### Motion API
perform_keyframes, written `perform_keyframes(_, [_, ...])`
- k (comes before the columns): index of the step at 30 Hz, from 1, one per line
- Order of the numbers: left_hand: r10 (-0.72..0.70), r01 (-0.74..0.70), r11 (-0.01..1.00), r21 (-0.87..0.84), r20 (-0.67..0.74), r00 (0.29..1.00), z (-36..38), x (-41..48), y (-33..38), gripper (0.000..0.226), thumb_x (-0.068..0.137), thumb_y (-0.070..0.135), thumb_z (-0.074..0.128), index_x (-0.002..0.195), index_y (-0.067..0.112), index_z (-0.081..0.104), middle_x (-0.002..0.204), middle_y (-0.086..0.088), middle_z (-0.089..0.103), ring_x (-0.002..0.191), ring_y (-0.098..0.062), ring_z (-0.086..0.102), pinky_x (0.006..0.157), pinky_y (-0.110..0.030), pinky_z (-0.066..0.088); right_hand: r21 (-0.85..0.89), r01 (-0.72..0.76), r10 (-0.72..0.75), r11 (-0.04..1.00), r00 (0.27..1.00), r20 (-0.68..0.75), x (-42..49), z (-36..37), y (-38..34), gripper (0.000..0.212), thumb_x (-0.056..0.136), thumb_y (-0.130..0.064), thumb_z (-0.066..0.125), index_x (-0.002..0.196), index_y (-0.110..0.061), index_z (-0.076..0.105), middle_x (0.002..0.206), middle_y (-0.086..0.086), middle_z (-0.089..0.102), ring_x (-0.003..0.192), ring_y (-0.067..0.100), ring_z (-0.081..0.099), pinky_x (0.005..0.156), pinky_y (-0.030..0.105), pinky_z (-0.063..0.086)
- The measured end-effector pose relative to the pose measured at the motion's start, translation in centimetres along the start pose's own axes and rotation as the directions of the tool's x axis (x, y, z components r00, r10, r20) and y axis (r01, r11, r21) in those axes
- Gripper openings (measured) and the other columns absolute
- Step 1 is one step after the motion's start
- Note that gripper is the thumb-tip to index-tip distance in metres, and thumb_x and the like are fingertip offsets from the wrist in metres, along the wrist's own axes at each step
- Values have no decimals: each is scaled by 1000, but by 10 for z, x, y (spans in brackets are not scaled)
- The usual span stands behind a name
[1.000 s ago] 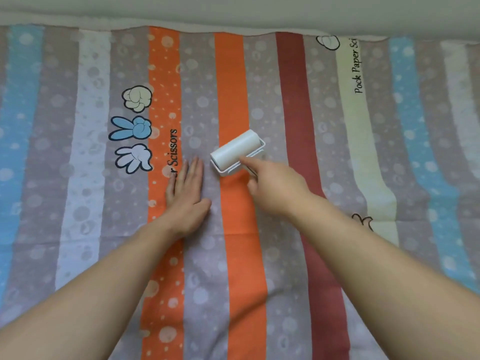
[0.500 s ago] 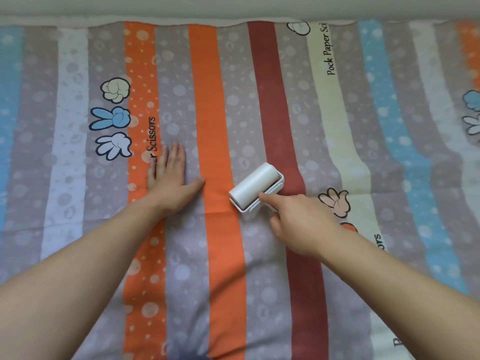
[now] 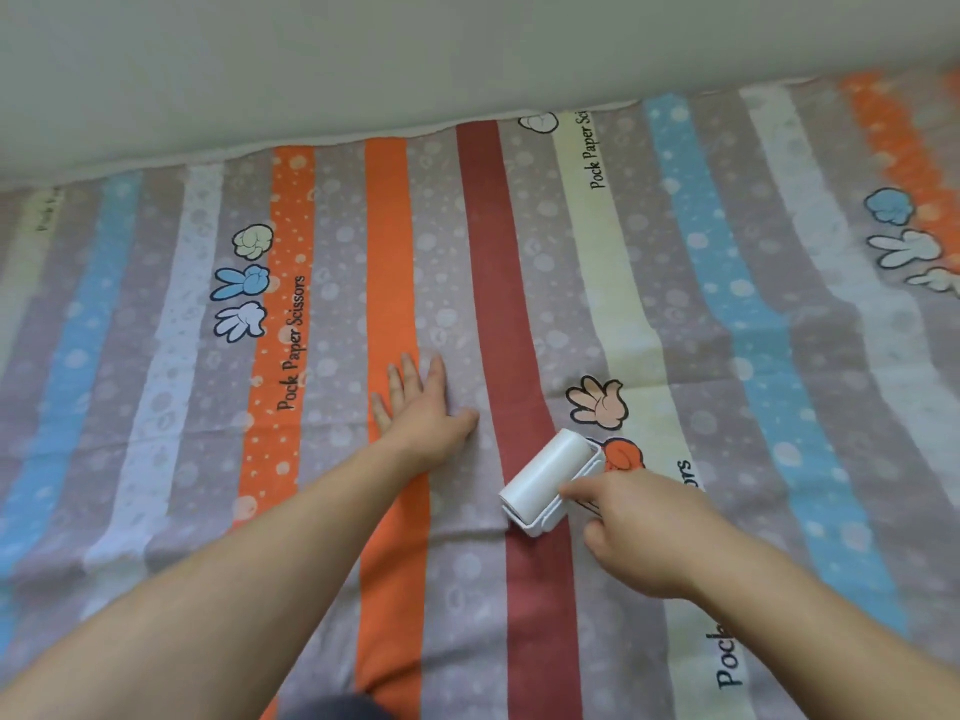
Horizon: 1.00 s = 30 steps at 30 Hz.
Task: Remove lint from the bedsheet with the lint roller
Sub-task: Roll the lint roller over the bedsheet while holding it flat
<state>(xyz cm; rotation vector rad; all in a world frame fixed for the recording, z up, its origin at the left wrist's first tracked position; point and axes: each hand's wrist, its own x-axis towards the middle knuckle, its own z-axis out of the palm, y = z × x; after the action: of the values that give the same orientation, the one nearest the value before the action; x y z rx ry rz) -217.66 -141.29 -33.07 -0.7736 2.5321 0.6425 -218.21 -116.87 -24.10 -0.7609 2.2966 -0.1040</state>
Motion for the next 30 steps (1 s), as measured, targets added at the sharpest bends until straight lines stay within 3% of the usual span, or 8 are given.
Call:
perform_keyframes(4, [0, -1, 999, -35, -8, 1000, -5, 3, 8, 91, 92, 46, 61, 162, 29, 6, 168, -11, -18, 154, -27, -19, 123, -51, -7, 114, 17, -31, 993, 992, 120, -19, -31, 21, 44, 89, -30, 47, 129, -48, 51, 121, -16, 60, 104, 4, 59, 81, 24, 49])
perform_keyframes(5, [30, -31, 999, -38, -14, 999, -7, 4, 7, 90, 92, 45, 62, 162, 29, 8, 169, -9, -16, 155, -26, -17, 124, -49, -7, 183, 18, -48, 983, 985, 165, -20, -41, 26, 45, 89, -28, 48, 128, -51, 52, 110, -21, 61, 87, -7, 60, 71, 17, 48])
perform_keyframes(7, [92, -94, 995, -34, -50, 995, -10, 8, 2, 81, 95, 43, 59, 161, 31, 15, 170, -4, -10, 156, -22, -13, 124, -47, -7, 391, -6, -79, 920, 976, 201, -15, -63, 33, 43, 91, -24, 49, 123, -53, 56, 75, -20, 59, 50, -3, 51, 50, 15, 39])
perform_keyframes(10, [130, -124, 991, 46, -134, 982, -14, 23, -7, 72, 98, 43, 49, 161, 31, 17, 171, -2, -4, 156, -21, -9, 124, -47, -10, 621, 5, -33, 784, 999, 34, 14, -79, 30, 41, 94, -22, 52, 120, -54, 57, 61, -16, 60, 40, 4, 41, 43, 22, 36])
perform_keyframes(14, [167, -170, 986, 1, -172, 971, -11, 46, -12, 69, 102, 38, 43, 162, 27, 9, 170, -3, -9, 155, -22, -15, 124, -44, -13, 461, 79, 33, 884, 973, -229, 85, -80, 5, 50, 94, -24, 47, 137, -50, 45, 109, -12, 64, 56, -3, 48, 55, 14, 39])
perform_keyframes(17, [165, -167, 986, 0, -140, 976, -4, 57, -14, 71, 103, 41, 33, 162, 27, -3, 168, 1, -19, 152, -19, -25, 122, -42, -20, 357, 41, 69, 933, 954, -291, 133, -84, -17, 50, 97, -28, 42, 143, -46, 38, 129, -5, 60, 89, 14, 58, 79, 30, 49])
perform_keyframes(23, [162, -164, 986, -27, -80, 984, 0, 69, -24, 87, 86, 50, 20, 159, 21, -18, 163, 6, -31, 143, -9, -39, 110, -31, -34, 183, -70, 115, 981, 961, -251, 183, -85, -37, 56, 95, -26, 42, 147, -44, 33, 126, 2, 61, 111, 28, 56, 83, 35, 46])
perform_keyframes(30, [123, -123, 992, -8, 72, 990, -11, 70, -20, 84, 86, 53, 12, 157, 25, -24, 161, 7, -37, 144, -13, -40, 115, -39, -28, 140, -101, 118, 985, 986, -115, 159, -88, -20, 55, 93, -27, 40, 145, -45, 34, 134, -5, 57, 117, 23, 54, 85, 34, 46])
